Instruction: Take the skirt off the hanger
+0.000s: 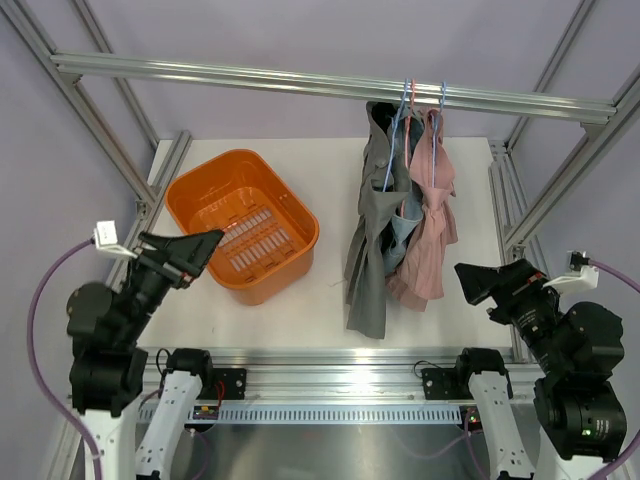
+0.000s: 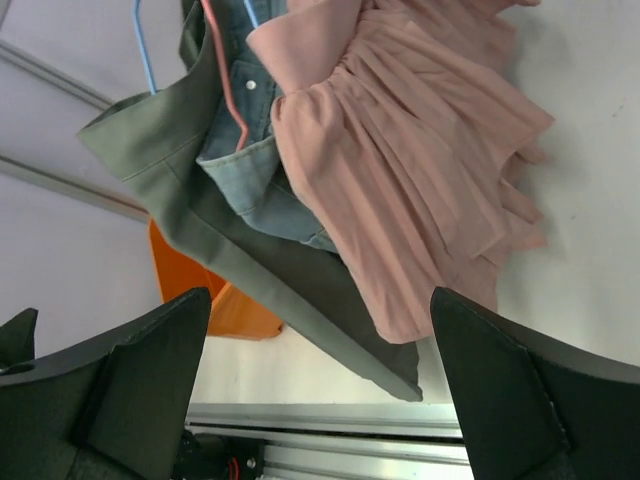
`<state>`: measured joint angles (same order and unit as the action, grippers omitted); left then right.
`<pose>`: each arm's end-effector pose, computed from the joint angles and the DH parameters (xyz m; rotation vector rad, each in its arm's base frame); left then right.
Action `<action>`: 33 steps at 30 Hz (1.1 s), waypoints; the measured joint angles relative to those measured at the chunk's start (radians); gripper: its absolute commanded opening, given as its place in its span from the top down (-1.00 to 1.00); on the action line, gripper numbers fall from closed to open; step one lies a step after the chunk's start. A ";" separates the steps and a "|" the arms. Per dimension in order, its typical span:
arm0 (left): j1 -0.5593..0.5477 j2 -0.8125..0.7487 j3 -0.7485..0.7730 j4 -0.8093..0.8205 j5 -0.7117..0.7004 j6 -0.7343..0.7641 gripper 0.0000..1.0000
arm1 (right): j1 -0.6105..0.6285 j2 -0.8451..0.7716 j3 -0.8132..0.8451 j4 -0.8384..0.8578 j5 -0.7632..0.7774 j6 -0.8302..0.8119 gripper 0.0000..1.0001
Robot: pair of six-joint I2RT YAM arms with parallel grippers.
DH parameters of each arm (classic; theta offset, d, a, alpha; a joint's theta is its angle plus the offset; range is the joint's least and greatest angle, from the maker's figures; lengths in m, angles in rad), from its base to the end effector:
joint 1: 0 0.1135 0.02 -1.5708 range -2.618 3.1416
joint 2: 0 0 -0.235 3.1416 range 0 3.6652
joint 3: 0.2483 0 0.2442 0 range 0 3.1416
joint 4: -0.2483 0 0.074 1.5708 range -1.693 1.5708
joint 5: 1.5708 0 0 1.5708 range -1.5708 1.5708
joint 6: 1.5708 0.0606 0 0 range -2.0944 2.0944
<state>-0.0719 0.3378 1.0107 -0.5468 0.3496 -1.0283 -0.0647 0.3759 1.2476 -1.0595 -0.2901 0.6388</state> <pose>0.0742 -0.0262 0.4023 -0.4314 1.4979 -1.1368 0.0386 0.0149 0.3949 0.4127 1.7514 0.6690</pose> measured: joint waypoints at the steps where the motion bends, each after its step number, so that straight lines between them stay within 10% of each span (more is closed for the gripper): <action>1: 0.002 0.042 0.009 -0.024 0.004 0.016 -0.98 | 0.000 0.006 0.002 -0.009 0.011 -0.007 -0.99; 11: -0.043 0.433 0.435 -0.156 -0.006 0.166 -0.75 | 0.000 0.095 0.028 -0.018 0.045 -0.085 -0.99; 20: -0.608 0.700 0.636 -0.175 -0.361 0.253 -0.78 | 0.000 0.124 0.040 0.021 0.035 -0.116 -0.99; 33: -0.882 1.167 1.051 -0.122 -0.644 0.441 -0.48 | 0.000 0.072 0.026 0.037 -0.005 -0.135 -0.99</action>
<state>-0.9543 1.5051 2.0621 -0.6693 -0.2939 -0.5869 -0.0647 0.4484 1.2739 -1.0225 -0.2955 0.5041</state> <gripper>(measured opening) 0.814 0.993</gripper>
